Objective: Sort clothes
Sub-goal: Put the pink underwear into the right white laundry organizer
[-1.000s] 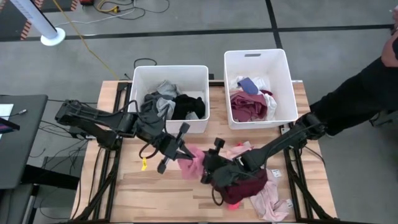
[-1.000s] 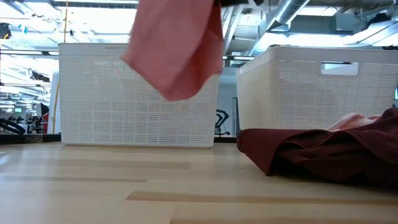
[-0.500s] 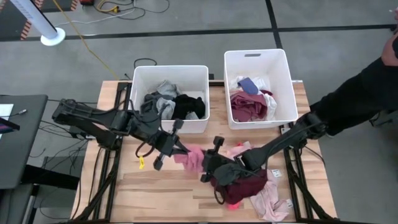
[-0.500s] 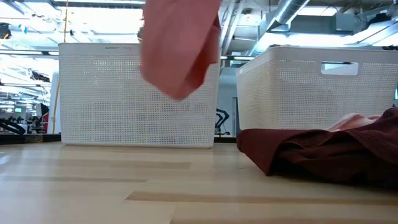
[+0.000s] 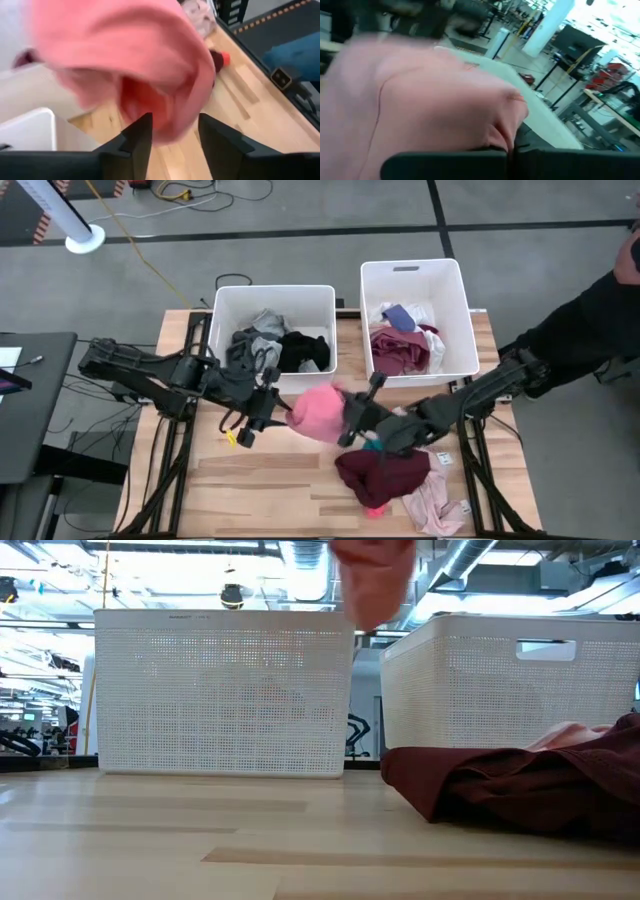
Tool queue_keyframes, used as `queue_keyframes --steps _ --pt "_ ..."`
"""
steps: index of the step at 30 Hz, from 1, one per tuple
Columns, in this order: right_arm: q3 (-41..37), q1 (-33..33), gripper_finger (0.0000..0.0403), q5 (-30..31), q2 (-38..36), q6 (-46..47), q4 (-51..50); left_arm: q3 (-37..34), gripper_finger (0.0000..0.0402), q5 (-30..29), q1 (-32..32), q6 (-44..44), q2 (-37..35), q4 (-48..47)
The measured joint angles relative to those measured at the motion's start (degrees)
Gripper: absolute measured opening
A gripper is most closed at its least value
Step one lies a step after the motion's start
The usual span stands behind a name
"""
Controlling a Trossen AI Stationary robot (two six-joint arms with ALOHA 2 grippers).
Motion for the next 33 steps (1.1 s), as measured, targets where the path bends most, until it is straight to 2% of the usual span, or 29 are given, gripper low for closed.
queue_keyframes --steps 4,11,20,33 --pt "0.0 -1.8 0.0000 0.7 -4.4 -2.0 -1.9 -3.4 0.0176 -0.3 0.0 -1.5 0.0 1.1" --pt "0.1 -8.0 0.0000 1.4 -11.1 -2.5 -9.1 -9.6 0.0181 -0.3 -0.8 -3.7 0.0 5.6" --pt "0.1 -20.0 0.0000 1.4 -16.8 -2.5 -17.0 -19.1 0.0181 -0.2 -3.6 -5.5 0.0 13.9" --pt "0.1 -39.1 0.0000 1.4 -24.8 -2.5 -20.4 -28.4 0.0181 -0.2 -5.6 -6.5 0.0 26.9"
